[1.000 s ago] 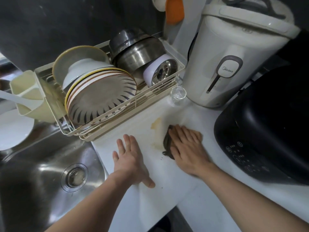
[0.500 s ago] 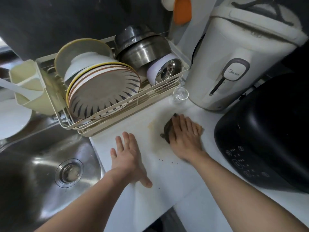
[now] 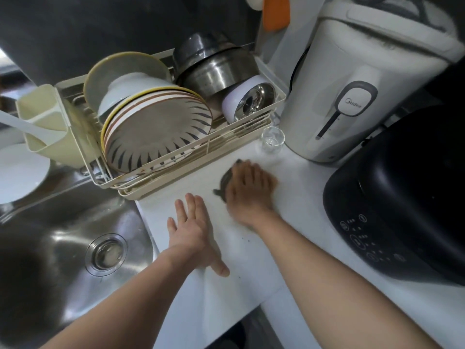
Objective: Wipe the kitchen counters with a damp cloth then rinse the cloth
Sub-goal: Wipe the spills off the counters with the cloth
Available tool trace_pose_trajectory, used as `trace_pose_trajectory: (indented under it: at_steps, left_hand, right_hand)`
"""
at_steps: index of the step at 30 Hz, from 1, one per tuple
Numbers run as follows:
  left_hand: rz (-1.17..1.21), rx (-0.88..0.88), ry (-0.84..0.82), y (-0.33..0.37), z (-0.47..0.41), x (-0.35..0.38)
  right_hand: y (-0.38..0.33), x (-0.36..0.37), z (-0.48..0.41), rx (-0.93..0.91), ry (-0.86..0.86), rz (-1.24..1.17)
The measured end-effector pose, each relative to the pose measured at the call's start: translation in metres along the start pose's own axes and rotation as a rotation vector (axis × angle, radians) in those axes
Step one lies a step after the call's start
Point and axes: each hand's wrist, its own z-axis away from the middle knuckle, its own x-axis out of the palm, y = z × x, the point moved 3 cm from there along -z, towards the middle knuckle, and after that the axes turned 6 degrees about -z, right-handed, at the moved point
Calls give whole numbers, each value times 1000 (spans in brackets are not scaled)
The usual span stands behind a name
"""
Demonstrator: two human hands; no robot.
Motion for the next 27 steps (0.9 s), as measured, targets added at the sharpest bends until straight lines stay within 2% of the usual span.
trace_pose_trajectory:
  at_steps: [2,4,5,7,10,12,14,17,19,21,24,25,27]
  left_hand:
    - [14,-2,21,-1,0,0]
    - [22,1,30,-2,0,0]
    - [19,4,27,-2,0,0]
    - [21,10,16,-2,0,1]
    - [16,9,26,-2,-3,2]
    - [10,3,25,-3,-3,3]
    - [10,-3,38,-3,-2,3]
    - [19,7,49,-3,-4,2]
    - [17,18,53,-3,-3,4]
    - [4,27,73,-4,-4,5]
    - [10,55,146,-5,1,4]
    - [-1,66,201,-5,6,4]
    - [-35,93,298,-7,25,9]
  right_hand:
    - [-20,9,24,-177,-47,8]
    - [-6,9,62,-317,-69,51]
    - [10,6,70,-319,-55,60]
    - [38,-3,56,-177,-15,79]
    - [28,-6,11,13,-13,40]
    - [-6,1,-1,-32,-47,1]
    - [-24,8,7,-177,-97,1]
    - [1,-1,16,-250,-67,49]
    - [33,-8,21,-123,-4,33]
    - [61,-10,35,53,-12,-33]
    - [61,-5,78,330,2,-90]
    - [45,1,92,374,4,-100]
    - [5,14,112,324,-11,-114]
